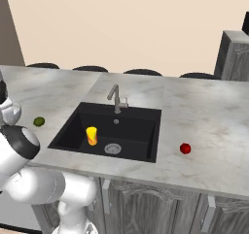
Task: Remove the lime and apple from the sink. Then move the bowl and cup from the counter to the sink for washing.
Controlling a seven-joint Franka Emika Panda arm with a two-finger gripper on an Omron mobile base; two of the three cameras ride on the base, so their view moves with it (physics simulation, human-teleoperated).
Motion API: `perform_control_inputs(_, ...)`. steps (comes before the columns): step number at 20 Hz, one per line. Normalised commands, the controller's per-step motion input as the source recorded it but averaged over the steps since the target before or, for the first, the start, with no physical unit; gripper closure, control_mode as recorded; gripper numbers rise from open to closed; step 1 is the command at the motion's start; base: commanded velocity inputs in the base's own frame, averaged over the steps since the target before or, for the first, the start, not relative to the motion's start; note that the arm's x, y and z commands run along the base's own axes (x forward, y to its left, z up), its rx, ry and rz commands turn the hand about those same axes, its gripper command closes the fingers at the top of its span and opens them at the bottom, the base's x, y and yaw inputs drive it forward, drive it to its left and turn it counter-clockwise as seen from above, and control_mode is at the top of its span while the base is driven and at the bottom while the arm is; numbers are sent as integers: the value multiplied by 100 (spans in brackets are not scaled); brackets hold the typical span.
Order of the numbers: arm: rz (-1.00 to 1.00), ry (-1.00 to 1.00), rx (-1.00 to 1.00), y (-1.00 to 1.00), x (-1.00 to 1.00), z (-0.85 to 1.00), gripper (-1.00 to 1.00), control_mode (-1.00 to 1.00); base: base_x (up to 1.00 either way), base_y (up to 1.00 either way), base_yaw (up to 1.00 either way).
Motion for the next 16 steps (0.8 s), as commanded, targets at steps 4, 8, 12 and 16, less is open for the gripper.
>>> perform_control_inputs(4,0,0,-1,13,16,-15,-100,-100,0,0,0)
perform_control_inputs(8,0,0,0,16,18,-14,-100,-100,0,0,0)
perform_control_inputs(12,0,0,0,17,20,-13,-100,-100,0,0,0)
perform_control_inputs(16,0,0,0,15,18,-15,-100,-100,0,0,0)
